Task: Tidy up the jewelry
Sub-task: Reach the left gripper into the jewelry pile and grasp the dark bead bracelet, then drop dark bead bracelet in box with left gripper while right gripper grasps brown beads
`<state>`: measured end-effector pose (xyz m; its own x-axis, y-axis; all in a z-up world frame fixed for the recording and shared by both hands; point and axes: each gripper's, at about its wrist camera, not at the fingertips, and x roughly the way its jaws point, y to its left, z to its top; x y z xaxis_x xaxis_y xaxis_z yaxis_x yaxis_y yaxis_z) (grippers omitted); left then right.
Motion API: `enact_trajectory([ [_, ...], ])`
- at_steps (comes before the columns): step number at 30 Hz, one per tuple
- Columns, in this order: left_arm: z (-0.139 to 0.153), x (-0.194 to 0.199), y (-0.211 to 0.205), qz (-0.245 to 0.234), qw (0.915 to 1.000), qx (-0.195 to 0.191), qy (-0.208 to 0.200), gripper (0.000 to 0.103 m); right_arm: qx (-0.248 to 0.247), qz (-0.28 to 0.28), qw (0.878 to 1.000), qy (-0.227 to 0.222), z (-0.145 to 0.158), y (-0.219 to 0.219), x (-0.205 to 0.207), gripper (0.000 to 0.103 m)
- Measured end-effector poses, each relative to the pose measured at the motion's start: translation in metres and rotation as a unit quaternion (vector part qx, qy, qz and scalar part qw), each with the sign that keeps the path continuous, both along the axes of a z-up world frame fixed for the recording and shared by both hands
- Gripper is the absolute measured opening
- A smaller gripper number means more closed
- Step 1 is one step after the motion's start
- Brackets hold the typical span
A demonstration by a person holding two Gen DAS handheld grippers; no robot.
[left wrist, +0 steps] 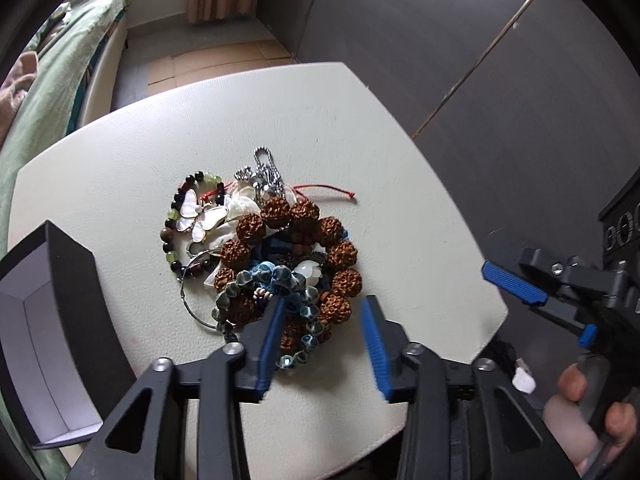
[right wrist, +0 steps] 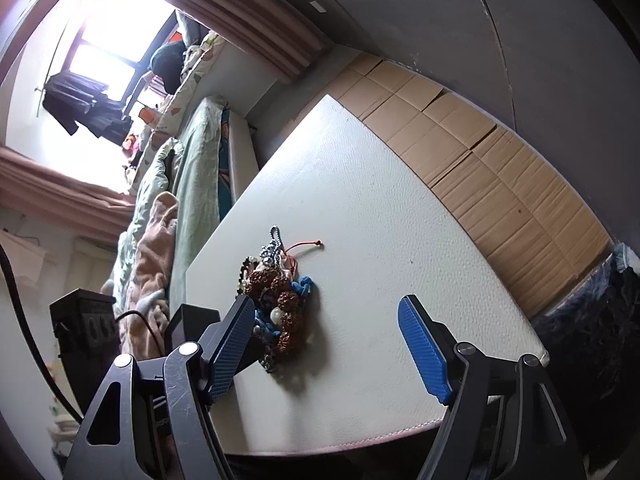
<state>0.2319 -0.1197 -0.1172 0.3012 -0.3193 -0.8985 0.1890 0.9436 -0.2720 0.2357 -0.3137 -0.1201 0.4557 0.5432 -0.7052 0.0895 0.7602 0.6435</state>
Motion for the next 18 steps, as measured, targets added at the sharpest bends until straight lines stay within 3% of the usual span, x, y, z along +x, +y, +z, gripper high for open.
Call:
enact_trajectory([
  [3, -0.008, 0.002, -0.001, -0.006, 0.9999, 0.010, 0.007, 0.012, -0.004, 0.004, 1.000, 0.002, -0.001, 0.002, 0.002, 0.076],
  [4, -0.008, 0.002, 0.000, -0.009, 0.9999, 0.011, 0.005, 0.011, -0.006, 0.006, 1.000, 0.002, -0.001, 0.002, 0.002, 0.076],
  [8, 0.002, 0.003, 0.008, -0.019, 0.9998, -0.005, -0.008, 0.010, -0.010, 0.012, 1.000, 0.004, -0.004, 0.005, 0.005, 0.076],
  [16, 0.036, -0.003, 0.053, 0.024, 0.9954, -0.083, -0.042, 0.010, -0.026, 0.036, 0.999, 0.010, -0.005, 0.023, 0.009, 0.076],
  [18, 0.046, -0.005, 0.061, 0.031, 0.9934, -0.097, -0.053, 0.010, -0.033, 0.039, 0.999, 0.010, -0.006, 0.029, 0.010, 0.072],
])
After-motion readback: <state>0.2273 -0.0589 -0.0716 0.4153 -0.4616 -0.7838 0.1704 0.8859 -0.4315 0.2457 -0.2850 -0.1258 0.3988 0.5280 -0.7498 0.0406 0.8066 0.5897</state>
